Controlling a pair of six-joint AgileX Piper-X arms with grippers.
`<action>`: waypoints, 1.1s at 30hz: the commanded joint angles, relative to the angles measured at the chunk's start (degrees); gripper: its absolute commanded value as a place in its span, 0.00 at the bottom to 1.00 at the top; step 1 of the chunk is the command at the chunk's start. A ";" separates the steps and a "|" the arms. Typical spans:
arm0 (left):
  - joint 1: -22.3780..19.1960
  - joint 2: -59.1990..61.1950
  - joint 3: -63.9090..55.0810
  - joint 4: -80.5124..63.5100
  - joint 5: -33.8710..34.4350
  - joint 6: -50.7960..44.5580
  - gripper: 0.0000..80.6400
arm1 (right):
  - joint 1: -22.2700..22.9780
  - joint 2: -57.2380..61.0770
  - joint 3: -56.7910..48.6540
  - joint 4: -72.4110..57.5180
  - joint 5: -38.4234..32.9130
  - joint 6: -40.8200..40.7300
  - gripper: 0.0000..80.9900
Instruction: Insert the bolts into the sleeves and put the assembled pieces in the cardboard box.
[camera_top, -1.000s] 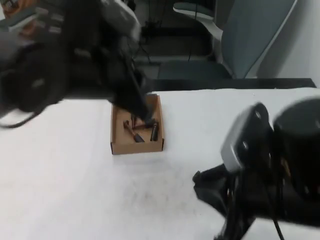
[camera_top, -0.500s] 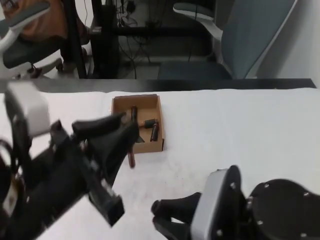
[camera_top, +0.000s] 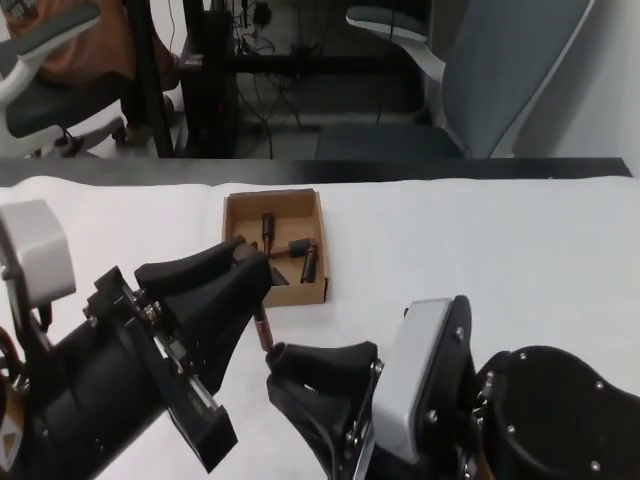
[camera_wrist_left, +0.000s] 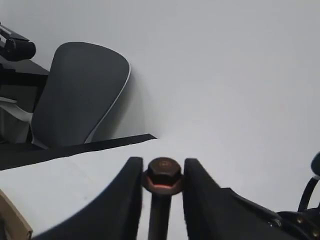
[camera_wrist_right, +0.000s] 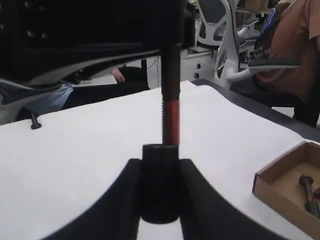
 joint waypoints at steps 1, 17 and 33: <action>-0.26 -0.45 -0.06 -1.13 0.41 -1.49 0.02 | 0.20 0.00 -0.77 -2.51 -0.36 0.45 0.01; -0.26 -0.45 -0.06 -7.93 0.50 -6.28 0.02 | 0.20 0.00 -0.77 -1.09 -0.13 1.70 0.01; -0.26 -0.45 -0.06 -4.36 1.71 -6.15 0.02 | 0.20 0.00 -0.77 -7.83 0.10 -2.65 0.01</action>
